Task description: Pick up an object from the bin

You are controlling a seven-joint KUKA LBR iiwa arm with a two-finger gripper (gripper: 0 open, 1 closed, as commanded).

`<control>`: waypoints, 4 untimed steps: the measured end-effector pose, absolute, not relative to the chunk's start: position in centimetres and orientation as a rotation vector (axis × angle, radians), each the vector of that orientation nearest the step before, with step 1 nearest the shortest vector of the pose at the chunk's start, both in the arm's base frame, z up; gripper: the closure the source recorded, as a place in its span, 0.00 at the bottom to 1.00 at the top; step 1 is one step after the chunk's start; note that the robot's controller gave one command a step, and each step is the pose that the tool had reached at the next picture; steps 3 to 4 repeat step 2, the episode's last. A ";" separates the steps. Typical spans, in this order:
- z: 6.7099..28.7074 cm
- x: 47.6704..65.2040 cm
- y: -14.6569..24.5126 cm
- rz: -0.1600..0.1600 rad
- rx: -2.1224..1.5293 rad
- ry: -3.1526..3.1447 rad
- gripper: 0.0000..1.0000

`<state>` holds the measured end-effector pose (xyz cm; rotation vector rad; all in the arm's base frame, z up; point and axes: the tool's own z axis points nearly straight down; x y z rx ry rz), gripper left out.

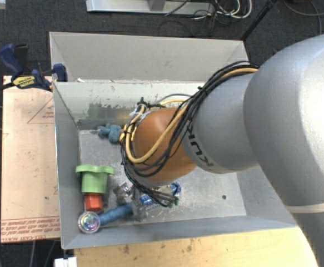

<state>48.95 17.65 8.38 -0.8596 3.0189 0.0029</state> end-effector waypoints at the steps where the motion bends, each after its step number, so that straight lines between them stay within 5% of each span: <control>1: 19.7 51.9 16.0 0.001 -0.873 3.007 1.00; 2: 27.7 52.4 14.9 0.000 -0.849 3.014 1.00; 4: 27.7 52.4 14.9 0.000 -0.849 3.014 1.00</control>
Offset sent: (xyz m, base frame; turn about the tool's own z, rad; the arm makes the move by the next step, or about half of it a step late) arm 0.0268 -0.0165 0.1094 -0.0148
